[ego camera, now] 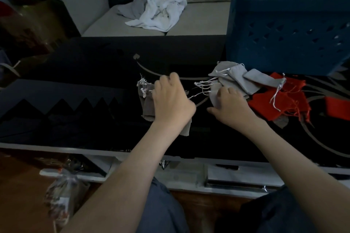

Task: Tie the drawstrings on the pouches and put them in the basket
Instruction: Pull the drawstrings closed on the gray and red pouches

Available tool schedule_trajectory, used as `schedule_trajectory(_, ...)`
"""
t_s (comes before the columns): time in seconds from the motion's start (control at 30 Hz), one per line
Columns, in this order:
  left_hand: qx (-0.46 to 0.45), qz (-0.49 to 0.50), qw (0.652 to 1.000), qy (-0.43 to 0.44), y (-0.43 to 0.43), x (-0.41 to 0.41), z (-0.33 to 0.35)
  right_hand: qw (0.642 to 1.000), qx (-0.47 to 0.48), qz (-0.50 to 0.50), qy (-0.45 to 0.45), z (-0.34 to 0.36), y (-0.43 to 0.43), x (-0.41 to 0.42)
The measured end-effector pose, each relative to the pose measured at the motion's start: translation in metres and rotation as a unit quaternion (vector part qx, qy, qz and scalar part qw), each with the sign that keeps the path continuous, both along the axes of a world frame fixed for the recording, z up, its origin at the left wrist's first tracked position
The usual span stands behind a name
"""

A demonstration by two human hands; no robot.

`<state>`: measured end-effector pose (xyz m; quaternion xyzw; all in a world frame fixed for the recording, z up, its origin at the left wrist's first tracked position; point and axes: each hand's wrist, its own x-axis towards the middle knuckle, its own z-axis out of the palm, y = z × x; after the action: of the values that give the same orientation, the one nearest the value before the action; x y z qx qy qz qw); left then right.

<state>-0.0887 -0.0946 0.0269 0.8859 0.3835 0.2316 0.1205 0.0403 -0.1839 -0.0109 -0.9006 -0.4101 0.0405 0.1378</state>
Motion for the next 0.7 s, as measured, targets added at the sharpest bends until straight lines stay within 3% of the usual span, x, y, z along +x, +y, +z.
schedule_trajectory(0.2, -0.036, -0.123, 0.991, 0.036, -0.012, 0.015, -0.006, 1.000, 0.008, 0.013, -0.020, 0.005, -0.014, 0.001)
schedule_trajectory(0.33, -0.027, -0.131, 0.990, 0.043, -0.010, 0.021, -0.013, 0.991, 0.130, -0.024, 0.034, 0.020, -0.025, 0.007)
schedule_trajectory(0.47, -0.067, -0.127, 0.989, 0.031, -0.008, 0.024, -0.016, 0.945, 0.277, -0.103, 0.138, 0.039, -0.033, 0.007)
schedule_trajectory(0.53, -0.099, -0.136, 0.986, -0.003, -0.009, 0.025, -0.014, 0.904, 0.333, -0.129, 0.235, 0.041, -0.033, 0.009)
schedule_trajectory(0.63, -0.257, -0.139, 0.954, -0.067, -0.011, 0.027, -0.007, 0.831, 0.384, -0.137, 0.378, 0.043, -0.028, 0.009)
schedule_trajectory(0.7, -0.431, -0.123, 0.884, -0.133, -0.011, 0.028, -0.003, 0.820, 0.364, -0.119, 0.426, 0.042, -0.027, 0.009)
